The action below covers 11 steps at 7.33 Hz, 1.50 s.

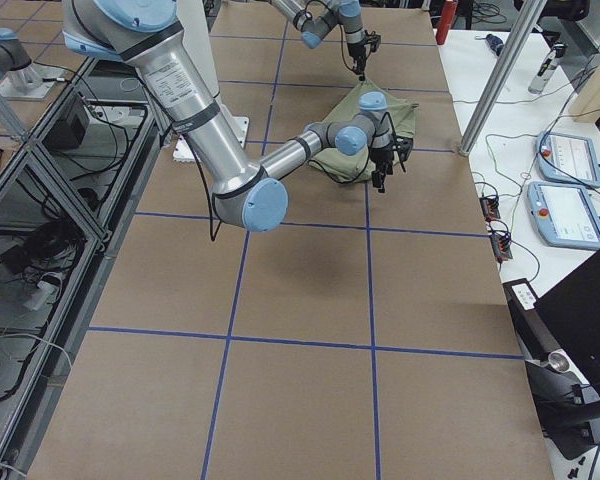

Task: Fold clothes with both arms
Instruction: 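Drag the folded shirt with the left gripper away from the robot, then reach the right gripper to the shirt's collar and grasp it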

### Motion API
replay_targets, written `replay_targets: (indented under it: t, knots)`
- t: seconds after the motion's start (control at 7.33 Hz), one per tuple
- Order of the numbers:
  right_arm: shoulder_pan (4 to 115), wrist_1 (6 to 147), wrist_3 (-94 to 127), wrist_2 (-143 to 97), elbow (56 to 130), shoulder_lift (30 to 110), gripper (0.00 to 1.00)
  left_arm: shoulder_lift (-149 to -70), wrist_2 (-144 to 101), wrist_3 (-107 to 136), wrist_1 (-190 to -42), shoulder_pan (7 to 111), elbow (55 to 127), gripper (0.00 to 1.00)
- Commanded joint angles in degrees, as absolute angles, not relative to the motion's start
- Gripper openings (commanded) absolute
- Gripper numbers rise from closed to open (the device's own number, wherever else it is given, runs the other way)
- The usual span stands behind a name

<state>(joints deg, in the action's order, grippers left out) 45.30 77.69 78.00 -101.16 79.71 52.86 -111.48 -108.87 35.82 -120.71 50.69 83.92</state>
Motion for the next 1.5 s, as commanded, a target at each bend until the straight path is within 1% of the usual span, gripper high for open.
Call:
replay_targets:
  t: [0.0,0.14,0.27,0.41,0.55,0.68,0.82,0.95,1.23,1.36]
  knots:
    - [45.1,77.7,78.0,-101.2,79.7,52.8,1.0,-121.0,-108.8,27.0,-121.2,56.0,67.4,0.0]
    - [45.1,77.7,78.0,-101.2,79.8,52.5,1.0,-125.7,-108.7,23.9,-121.6,58.2,61.7,0.0]
    - [45.0,77.8,78.1,-101.2,80.4,52.4,1.0,-127.8,-108.7,23.3,-122.0,58.3,58.9,0.0]
    - [44.8,77.9,78.3,-101.2,80.4,51.8,1.0,-126.9,-108.9,23.3,-125.3,58.7,59.2,0.99]
    - [44.0,78.0,78.0,-101.1,79.7,49.9,1.0,-124.8,-109.9,24.0,-131.9,58.8,59.8,1.0]
    - [43.5,78.0,77.8,-101.1,76.4,45.6,1.0,-123.8,-115.5,23.9,-133.1,58.9,60.1,1.0]
    - [42.1,78.0,77.5,-101.0,69.6,39.2,1.0,-122.2,-116.4,24.2,-133.1,58.9,62.7,1.0]
    - [41.3,77.0,77.5,-100.9,63.8,33.7,1.0,-122.1,-116.4,24.3,-133.1,59.1,63.5,1.0]
    - [39.4,61.4,77.4,-99.7,55.6,33.1,1.0,-122.0,-116.4,24.3,-133.1,59.2,63.5,1.0]
    - [38.4,61.1,77.3,-98.8,55.1,33.2,1.0,-121.7,-116.5,24.4,-133.2,59.0,63.6,1.0]
